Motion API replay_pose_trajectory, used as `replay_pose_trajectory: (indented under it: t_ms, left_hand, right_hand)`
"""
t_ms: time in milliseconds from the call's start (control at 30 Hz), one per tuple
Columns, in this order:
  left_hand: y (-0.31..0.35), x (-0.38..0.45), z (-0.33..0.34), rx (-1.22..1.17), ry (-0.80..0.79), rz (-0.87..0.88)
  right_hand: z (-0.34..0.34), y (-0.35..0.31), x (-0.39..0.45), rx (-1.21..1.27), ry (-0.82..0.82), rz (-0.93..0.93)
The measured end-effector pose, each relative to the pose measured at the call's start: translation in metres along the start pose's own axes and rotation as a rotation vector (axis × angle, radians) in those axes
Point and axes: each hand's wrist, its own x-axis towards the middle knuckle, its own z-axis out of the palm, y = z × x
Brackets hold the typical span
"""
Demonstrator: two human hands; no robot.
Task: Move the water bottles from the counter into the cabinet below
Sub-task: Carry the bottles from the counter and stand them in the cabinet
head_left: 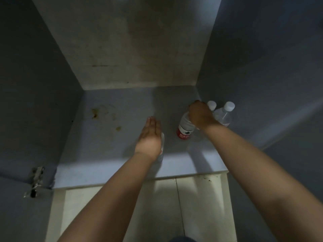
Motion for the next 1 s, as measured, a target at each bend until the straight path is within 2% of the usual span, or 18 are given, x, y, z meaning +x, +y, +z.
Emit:
replay_pose_trajectory:
  t_ms: [33, 67, 133, 233, 467, 533, 633, 700, 833, 967, 1000]
  left_hand:
    - [0.001, -0.001, 0.002, -0.014, -0.064, -0.016]
    - [0.001, 0.000, 0.005, -0.036, -0.037, -0.028]
    - [-0.002, 0.003, 0.003, 0.082, -0.066, -0.009]
    - [-0.015, 0.015, 0.029, 0.104, 0.066, 0.063]
    - [-0.009, 0.013, 0.018, 0.144, 0.102, 0.077]
    - [-0.007, 0.010, 0.010, 0.151, 0.034, 0.025]
    - [-0.008, 0.018, 0.004, 0.171, -0.082, 0.187]
    - [-0.003, 0.025, 0.001, 0.181, -0.081, 0.191]
    - [0.001, 0.046, 0.003, 0.141, 0.023, 0.151]
    - [0.009, 0.063, 0.005, 0.166, -0.001, 0.137]
    - [0.010, 0.070, 0.007, 0.197, 0.065, 0.170]
  right_hand:
    - [-0.001, -0.001, 0.004, -0.005, -0.001, 0.000]
    - [-0.003, -0.002, 0.008, -0.010, -0.002, -0.001]
    - [-0.004, -0.003, 0.016, -0.007, -0.017, 0.005]
    - [-0.006, -0.002, 0.024, 0.006, -0.022, 0.021]
    - [0.015, 0.001, 0.017, -0.039, 0.034, -0.018]
    - [0.019, 0.006, 0.013, -0.036, 0.040, -0.044]
    - [0.030, 0.015, 0.006, 0.059, 0.090, -0.093]
    - [0.038, 0.016, 0.001, 0.163, 0.145, -0.136]
    - [0.045, 0.023, -0.005, 0.273, 0.073, -0.158]
    - [0.048, 0.031, -0.003, 0.352, 0.059, -0.195]
    - [0.048, 0.032, -0.004, 0.353, 0.051, -0.197]
